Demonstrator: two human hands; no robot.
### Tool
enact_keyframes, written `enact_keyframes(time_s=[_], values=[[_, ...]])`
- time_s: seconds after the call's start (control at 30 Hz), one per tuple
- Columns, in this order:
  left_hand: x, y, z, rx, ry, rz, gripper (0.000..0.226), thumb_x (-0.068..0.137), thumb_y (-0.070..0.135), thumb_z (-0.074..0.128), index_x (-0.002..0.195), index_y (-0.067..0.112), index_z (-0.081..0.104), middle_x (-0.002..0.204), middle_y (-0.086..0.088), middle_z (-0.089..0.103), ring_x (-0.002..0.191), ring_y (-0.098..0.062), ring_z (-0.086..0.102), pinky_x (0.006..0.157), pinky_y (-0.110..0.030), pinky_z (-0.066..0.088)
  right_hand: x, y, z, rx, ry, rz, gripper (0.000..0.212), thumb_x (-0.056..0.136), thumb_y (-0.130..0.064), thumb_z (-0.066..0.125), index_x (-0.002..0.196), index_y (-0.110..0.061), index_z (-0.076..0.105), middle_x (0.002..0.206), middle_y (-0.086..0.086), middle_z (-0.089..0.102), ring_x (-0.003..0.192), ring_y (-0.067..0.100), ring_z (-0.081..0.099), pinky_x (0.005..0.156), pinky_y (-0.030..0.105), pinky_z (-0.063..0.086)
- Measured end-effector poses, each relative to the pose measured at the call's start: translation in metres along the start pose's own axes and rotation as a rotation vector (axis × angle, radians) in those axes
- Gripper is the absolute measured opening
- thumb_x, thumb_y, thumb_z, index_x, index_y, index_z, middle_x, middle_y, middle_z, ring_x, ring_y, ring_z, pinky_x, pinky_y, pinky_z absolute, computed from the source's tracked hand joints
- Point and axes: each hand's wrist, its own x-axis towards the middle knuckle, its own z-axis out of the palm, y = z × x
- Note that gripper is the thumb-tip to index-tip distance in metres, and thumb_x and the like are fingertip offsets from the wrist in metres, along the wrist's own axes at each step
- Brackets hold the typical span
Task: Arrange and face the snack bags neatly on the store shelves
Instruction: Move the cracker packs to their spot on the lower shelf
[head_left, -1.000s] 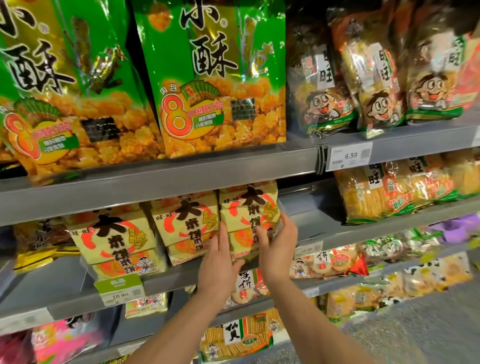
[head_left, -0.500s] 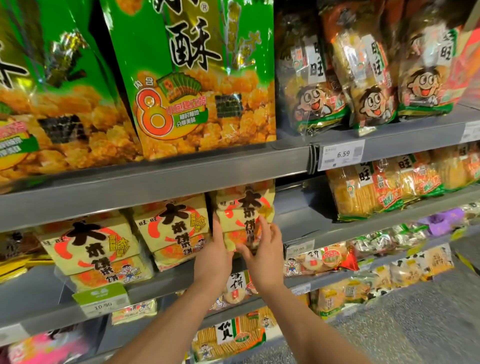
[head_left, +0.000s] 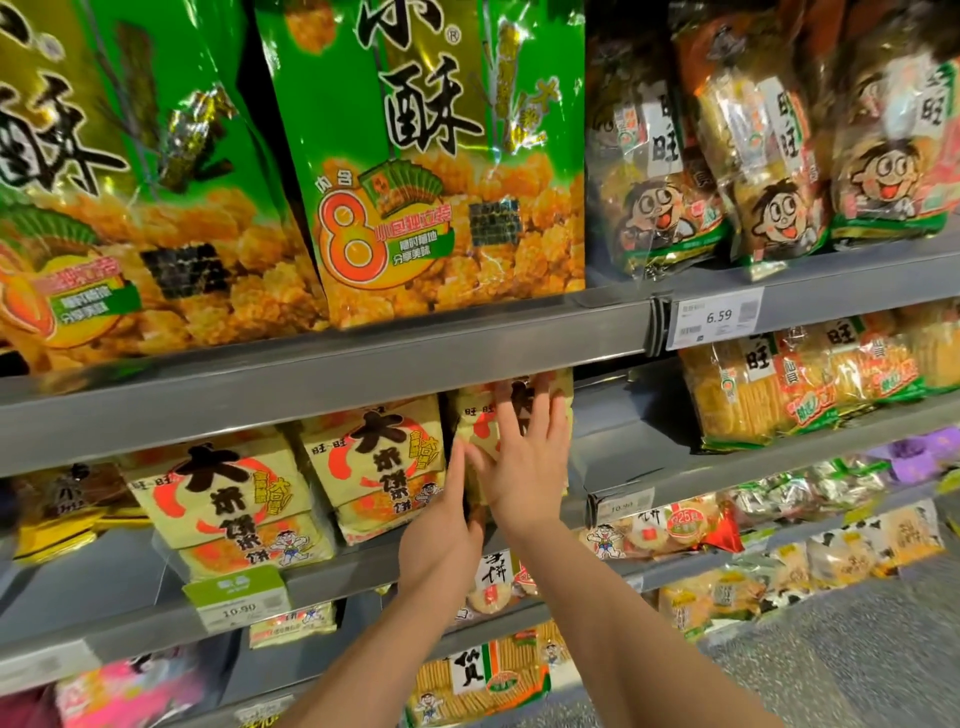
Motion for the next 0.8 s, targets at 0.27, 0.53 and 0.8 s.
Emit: enact_keyframes(time_s=[0.27,0.53,0.8], values=[[-0.012,-0.013,-0.019,-0.033,0.105,0.09,0.07,0.094,0.033,0.046,0.146,0.035,0.0,0.107,0.008,0.066,0.075,-0.012,0.065,0.062,-0.033,0.056,-0.005,0.0,-0.012,0.04,0.009,0.04,0.054,0.079,-0.045,0.067,0.122,-0.026,0.042,0.135,0.021,0.049,0.129,0.044,0.041,0.101,0.059,0.036],[-0.039,-0.052,-0.061,-0.154,0.308,-0.013,0.028,0.095,0.029,0.044,0.118,0.023,0.059,0.088,-0.002,0.071,0.072,-0.02,0.061,0.061,-0.027,0.045,-0.067,-0.067,-0.04,0.594,-0.182,0.212,0.03,0.094,-0.03,0.041,0.105,-0.016,0.065,0.096,0.0,0.065,0.09,0.017,0.058,0.08,0.034,0.047],[-0.077,-0.181,-0.13,-0.309,0.411,-0.193,0.032,0.093,0.024,0.047,0.061,0.025,0.046,0.064,-0.012,0.061,0.071,-0.038,0.059,0.057,-0.039,0.041,-0.113,-0.167,-0.032,0.766,-0.495,0.289,0.017,0.094,-0.022,0.049,0.09,-0.016,0.064,0.079,0.001,0.064,0.073,0.016,0.056,0.065,0.023,0.042]])
